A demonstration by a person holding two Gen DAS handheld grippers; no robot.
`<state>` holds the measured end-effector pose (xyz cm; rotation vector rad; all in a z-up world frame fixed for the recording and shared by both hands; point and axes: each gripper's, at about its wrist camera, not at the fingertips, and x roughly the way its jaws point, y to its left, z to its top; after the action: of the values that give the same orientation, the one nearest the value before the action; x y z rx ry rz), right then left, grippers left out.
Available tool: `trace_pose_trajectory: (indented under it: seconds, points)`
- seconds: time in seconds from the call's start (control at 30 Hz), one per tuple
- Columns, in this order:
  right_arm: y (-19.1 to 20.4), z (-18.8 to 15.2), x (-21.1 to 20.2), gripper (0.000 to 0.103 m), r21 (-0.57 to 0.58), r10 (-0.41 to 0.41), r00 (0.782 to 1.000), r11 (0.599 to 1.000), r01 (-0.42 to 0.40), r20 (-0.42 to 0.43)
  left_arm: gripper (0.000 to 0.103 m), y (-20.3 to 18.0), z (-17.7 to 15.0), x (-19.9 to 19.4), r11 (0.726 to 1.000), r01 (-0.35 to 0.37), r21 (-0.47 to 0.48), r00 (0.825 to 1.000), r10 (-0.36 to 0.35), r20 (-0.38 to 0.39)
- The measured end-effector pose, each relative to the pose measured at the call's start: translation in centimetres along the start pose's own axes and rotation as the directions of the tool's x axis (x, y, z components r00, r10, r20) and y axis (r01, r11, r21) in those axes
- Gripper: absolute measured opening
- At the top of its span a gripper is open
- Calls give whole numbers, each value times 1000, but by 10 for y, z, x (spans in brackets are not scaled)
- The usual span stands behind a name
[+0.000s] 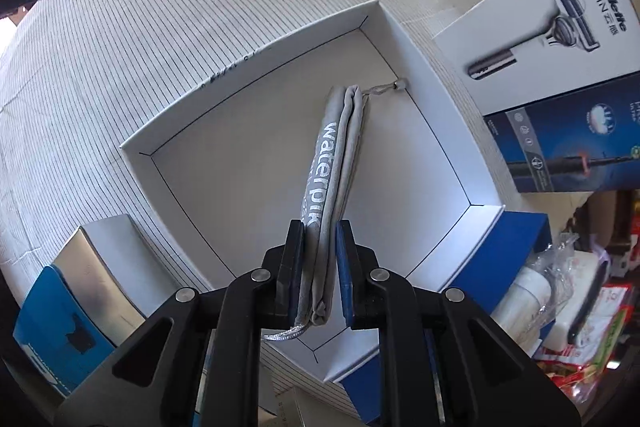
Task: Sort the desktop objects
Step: 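Lift the grey pouch out of the white box toward the blue tray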
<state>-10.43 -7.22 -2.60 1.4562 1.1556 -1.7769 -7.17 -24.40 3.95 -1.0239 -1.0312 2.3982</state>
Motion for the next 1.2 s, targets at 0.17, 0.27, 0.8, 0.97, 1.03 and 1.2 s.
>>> trace_pose_trajectory:
  seconds: [0.17, 0.27, 0.8, 0.97, 1.03, 1.2]
  points:
    - [-2, 2, 19, 24, 101, 44, 999, 994, -45, 13, 103, 9, 4, -7, 999, 10, -38, 1000, -10, 13]
    - [-9, -2, 24, 27, 150, 85, 996, 985, -88, 22, 103, 5, 6, -8, 999, 25, -24, 1000, -25, 15]
    - [8, -36, -100, 20, -127, -183, 979, 973, 193, 85, 103, -42, -8, 13, 947, -65, 313, 996, 83, -44]
    - [3, -69, -179, 20, -213, -242, 957, 938, 273, 161, 103, -82, -14, 18, 906, 60, 419, 995, -23, -93]
    - [-8, -89, -193, 20, -229, -280, 945, 921, 314, 170, 103, -110, -10, 24, 881, 34, 472, 994, 17, -104]
    - [-47, -131, -197, 20, -248, -311, 932, 903, 351, 187, 103, -187, 15, 43, 839, 78, 538, 991, -8, -132]
